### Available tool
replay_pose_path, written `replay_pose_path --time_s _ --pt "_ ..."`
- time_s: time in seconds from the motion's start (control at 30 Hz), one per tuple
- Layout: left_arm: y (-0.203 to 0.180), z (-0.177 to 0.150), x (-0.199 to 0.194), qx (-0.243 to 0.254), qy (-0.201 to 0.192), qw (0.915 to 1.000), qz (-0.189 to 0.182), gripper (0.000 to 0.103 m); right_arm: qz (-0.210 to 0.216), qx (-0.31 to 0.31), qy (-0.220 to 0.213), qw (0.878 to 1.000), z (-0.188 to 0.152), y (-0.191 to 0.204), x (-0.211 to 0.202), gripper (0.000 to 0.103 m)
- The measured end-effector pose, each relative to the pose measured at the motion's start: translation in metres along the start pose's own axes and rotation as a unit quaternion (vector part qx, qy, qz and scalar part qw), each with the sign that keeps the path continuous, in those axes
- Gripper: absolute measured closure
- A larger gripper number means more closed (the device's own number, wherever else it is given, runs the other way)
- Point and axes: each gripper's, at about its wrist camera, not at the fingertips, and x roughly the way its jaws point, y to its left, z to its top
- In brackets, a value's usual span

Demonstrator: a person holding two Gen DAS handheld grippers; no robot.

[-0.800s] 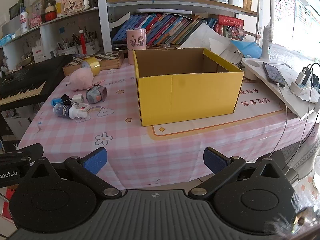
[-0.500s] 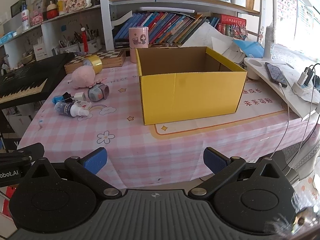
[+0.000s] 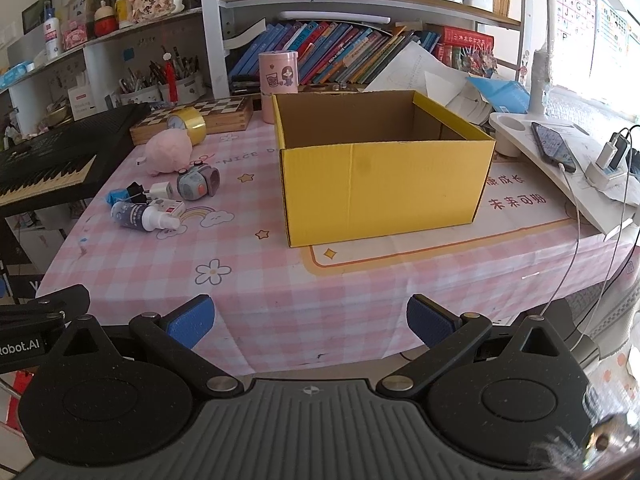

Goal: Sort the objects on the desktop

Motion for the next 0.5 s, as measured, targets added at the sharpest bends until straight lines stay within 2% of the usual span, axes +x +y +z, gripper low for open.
replay_pose_path --time_s 0.5 --pt "-0.003 -0.0008 -0.0017 0.004 0.002 1.0 0.0 0.0 0.005 0.0 0.0 1.0 -0.0022 0.0006 -0.0021 0.0"
